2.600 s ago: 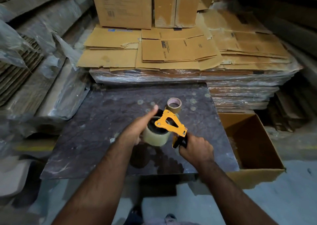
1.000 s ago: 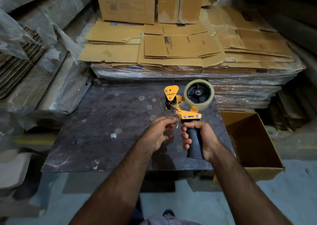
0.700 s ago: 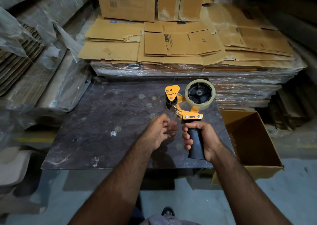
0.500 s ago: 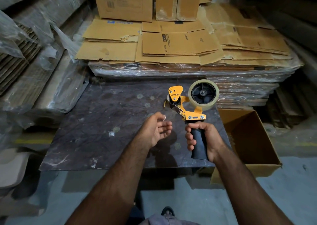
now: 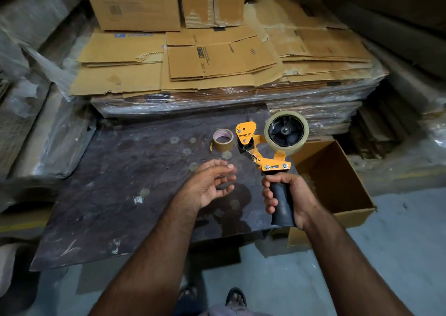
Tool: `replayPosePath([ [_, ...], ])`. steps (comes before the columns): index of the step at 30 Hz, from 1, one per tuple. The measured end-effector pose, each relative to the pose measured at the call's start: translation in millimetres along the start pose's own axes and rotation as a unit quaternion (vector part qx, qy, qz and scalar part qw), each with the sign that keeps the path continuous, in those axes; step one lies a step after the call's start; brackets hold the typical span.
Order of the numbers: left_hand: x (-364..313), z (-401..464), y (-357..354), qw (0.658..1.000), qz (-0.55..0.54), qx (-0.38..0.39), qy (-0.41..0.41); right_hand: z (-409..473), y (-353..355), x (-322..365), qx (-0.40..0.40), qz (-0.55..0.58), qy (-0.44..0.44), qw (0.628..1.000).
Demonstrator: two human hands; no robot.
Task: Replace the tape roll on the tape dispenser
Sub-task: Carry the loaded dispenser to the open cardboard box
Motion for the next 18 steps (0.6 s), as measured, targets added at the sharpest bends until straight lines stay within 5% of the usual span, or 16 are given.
replayPosePath([
  [5, -6.8, 9.9, -3.1, 0.999, 0.027, 0.0, 0.025, -2.5, 16.2, 2.1, -0.032, -0.015, 0.006, 0.999],
  [8, -22.5, 27.8, 0.6, 0.993, 0.103, 0.011, 0.055, -8.1, 38.1, 1.5, -0.103, -0.13, 0.056, 0.985],
  [12, -40.1, 58.6, -23.9, 0.967, 0.247, 0.041, 0.045, -23.7, 65.5, -2.3, -0.207, -0.316, 0.129, 0.917],
  [18, -23.0, 128.6, -84.9, 0.882, 0.459, 0.078, -0.078, -14.1, 110.8, -27.5, -0.357, -0.487, 0.099, 0.791],
])
Point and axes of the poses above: each hand's wrist, its own z-axis towards the middle knuckle, its own y-axis out of the back of the hand, x = y × z, the point moved 3 cm from there along z, towards the middle knuckle, and after that the axes turned 3 degrees about z, right-handed, at the moved point
